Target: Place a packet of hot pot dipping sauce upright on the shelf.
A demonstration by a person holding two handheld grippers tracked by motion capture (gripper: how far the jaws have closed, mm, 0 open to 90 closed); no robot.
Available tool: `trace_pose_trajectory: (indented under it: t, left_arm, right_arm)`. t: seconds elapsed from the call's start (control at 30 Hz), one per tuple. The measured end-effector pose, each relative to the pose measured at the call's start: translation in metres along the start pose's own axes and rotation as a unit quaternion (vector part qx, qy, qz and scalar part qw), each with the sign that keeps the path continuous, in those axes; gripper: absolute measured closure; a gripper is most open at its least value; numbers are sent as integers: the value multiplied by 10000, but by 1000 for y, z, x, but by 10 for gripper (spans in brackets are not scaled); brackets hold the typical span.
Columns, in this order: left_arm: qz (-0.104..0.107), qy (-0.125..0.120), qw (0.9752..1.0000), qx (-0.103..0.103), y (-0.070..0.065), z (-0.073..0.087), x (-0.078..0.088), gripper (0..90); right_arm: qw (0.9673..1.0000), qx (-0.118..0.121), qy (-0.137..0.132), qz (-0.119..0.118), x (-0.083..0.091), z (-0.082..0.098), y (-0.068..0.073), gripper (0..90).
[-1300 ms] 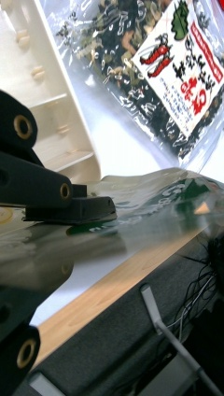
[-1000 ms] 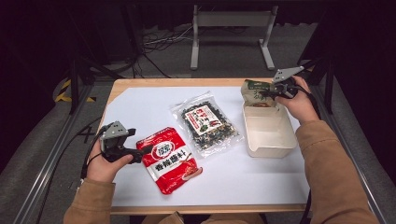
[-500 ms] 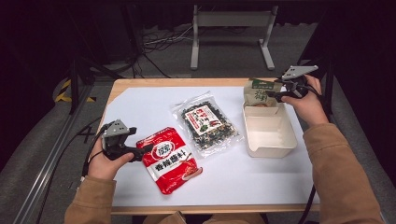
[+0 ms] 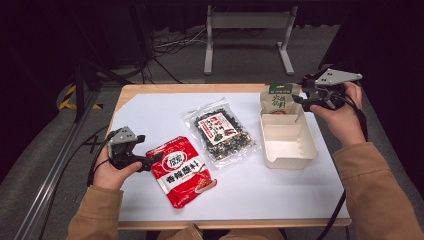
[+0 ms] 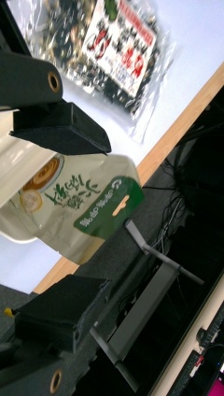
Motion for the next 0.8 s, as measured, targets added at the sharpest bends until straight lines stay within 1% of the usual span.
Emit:
trace_pose_trajectory:
  t: [0.03,0.1,0.17,0.23,0.27,0.3,0.33,0.37,0.43,0.47,0.57,0.67,0.73,0.8]
  left_arm:
    - [-15,-2,10000,-29,1,0,0,71]
    - [-34,-14,10000,26,2,0,1,70]
    - [-25,-14,10000,-4,3,1,2,69]
    - [7,-52,10000,40,4,0,2,62]
    - [-14,-92,10000,4,5,0,2,59]
    - [-39,-102,9999,28,6,0,2,59]
    - [-63,-112,9999,104,6,0,1,59]
    - [-40,-72,9998,194,6,1,0,59]
    - [-75,-4,9997,234,8,3,-1,60]
    - [-93,44,9998,183,8,4,-2,65]
    - [-94,84,9998,164,9,5,-2,81]
    - [-2,118,9998,148,8,5,-1,113]
    - [1,145,9999,79,9,5,0,123]
    - [-8,188,9998,76,10,6,1,127]
  right_arm:
    - [10000,-58,-45,-24,3,-1,2,287]
    - [9994,-261,-211,-122,13,-4,7,287]
    - [9984,-410,-291,-268,20,-5,14,293]
    - [9973,-501,-352,-401,26,-6,21,297]
    - [9969,-519,-378,-461,28,-7,26,297]
    - [9963,-531,-415,-538,31,-7,31,297]
    - [9957,-550,-449,-594,32,-7,34,297]
    - [9949,-582,-484,-661,34,-6,38,297]
    - [9941,-600,-483,-761,35,-5,46,297]
    - [9939,-587,-484,-801,36,-4,49,297]
    - [9926,-580,-511,-934,39,-2,59,304]
    - [9909,-585,-571,-1069,42,-2,69,304]
    - [9902,-588,-590,-1125,44,-2,74,304]
    - [9896,-589,-638,-1149,46,-2,78,311]
Point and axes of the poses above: each handheld gripper's, and its own axes: x roughly backward along the jaws, z roughly out of its underside, y roughly to its left, the point moved 7 cm from there along -x, roughly forward along the jaws, and after that the axes turned 10 degrees about x, right-handed, at the moved point
